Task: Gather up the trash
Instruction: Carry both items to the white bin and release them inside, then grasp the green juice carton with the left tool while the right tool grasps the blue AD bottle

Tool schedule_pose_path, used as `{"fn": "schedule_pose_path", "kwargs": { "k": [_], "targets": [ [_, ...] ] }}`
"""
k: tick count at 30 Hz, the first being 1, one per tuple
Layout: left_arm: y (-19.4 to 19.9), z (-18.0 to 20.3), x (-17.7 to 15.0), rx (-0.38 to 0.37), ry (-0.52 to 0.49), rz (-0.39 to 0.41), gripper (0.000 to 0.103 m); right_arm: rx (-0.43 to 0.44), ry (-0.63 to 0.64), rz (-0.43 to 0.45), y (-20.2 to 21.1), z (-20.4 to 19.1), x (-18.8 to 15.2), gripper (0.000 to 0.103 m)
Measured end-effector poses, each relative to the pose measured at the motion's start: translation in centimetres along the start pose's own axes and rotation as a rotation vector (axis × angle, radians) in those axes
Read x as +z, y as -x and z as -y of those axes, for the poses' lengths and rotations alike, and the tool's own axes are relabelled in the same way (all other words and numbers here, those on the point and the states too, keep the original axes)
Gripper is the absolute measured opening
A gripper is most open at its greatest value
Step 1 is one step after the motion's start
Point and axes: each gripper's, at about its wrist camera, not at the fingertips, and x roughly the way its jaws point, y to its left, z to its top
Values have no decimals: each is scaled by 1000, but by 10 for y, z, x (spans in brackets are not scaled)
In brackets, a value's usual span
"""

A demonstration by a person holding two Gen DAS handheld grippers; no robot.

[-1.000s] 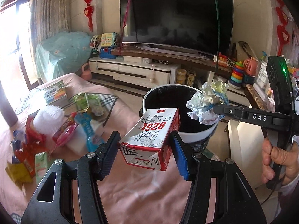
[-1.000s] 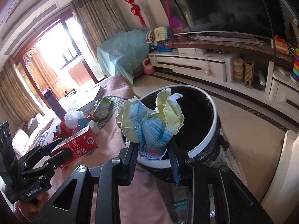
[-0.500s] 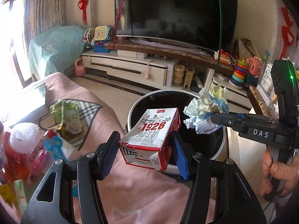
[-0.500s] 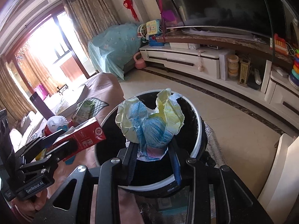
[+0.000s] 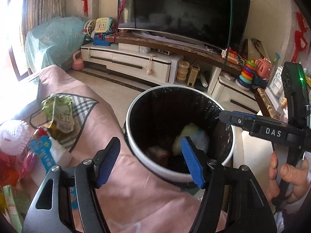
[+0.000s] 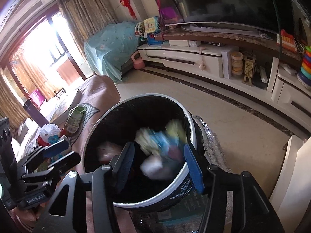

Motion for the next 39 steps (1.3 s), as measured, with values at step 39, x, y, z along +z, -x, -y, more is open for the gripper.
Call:
{"fn": "schedule_pose_path", "kwargs": {
  "k": [39],
  "targets": [
    [141, -154, -143, 380, 347, 17, 87, 222, 195, -59, -28, -181, -87, 87]
  ]
}}
